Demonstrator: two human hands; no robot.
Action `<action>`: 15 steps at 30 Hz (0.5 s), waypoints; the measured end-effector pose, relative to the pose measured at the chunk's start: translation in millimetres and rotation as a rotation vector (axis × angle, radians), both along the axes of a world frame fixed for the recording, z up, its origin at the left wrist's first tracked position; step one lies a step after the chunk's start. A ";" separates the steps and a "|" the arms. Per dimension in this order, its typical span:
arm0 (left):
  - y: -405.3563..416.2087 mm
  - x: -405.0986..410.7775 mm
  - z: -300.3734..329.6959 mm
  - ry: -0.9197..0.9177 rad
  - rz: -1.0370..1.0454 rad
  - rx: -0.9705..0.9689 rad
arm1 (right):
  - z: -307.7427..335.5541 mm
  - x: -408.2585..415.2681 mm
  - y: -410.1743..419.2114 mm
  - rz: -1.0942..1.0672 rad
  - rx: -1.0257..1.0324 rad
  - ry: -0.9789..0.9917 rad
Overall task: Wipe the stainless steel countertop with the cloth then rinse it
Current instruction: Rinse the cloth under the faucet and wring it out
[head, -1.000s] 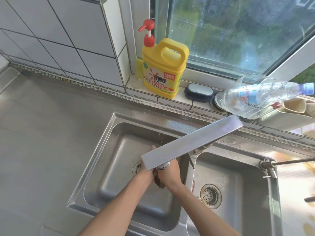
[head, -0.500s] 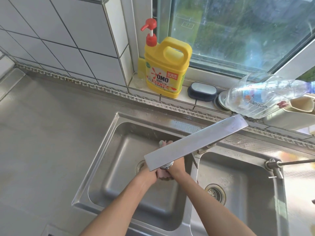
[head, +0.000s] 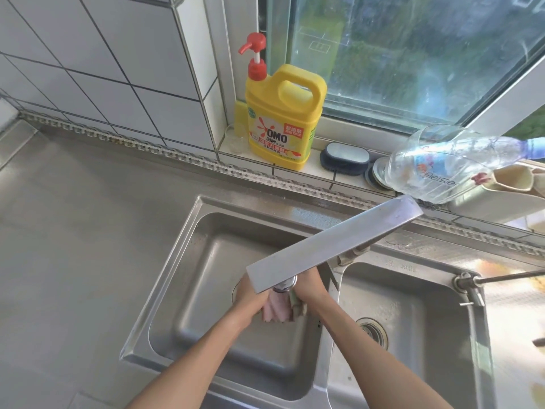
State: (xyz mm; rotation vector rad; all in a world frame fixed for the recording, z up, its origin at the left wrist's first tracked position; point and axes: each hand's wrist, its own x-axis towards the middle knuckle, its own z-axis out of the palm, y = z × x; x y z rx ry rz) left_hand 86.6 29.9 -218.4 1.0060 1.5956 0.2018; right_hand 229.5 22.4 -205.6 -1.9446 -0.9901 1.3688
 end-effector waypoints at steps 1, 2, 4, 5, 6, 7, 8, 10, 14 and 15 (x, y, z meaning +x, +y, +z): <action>2.9 -8.1 0.2 0.124 -0.071 0.061 | 1.4 0.0 -1.3 0.012 -0.018 0.080; 5.2 -15.7 2.4 0.196 -0.122 0.130 | 3.8 0.1 -1.2 0.018 -0.022 0.163; 9.3 -26.8 6.8 0.117 -0.237 0.237 | 7.5 2.0 1.9 0.074 -0.048 0.275; 12.8 -30.6 8.6 0.007 -0.299 0.236 | 9.2 2.7 4.4 0.136 -0.077 0.299; 15.0 -33.0 12.9 -0.095 -0.340 0.195 | 12.4 2.3 6.5 0.201 -0.109 0.319; 15.9 -35.1 16.9 -0.174 -0.357 0.147 | 14.3 1.9 7.9 0.254 -0.135 0.345; 15.9 -37.1 22.0 -0.223 -0.359 0.111 | 15.3 1.5 8.8 0.281 -0.163 0.376; 16.2 -39.9 34.1 -0.257 -0.331 0.087 | 17.4 2.3 10.7 0.288 -0.184 0.419; 16.1 -39.3 53.4 -0.230 -0.249 0.106 | 19.9 6.5 8.7 0.238 -0.155 0.427; 15.6 -37.8 55.3 -0.247 -0.231 0.100 | 18.8 7.0 7.0 0.223 -0.143 0.424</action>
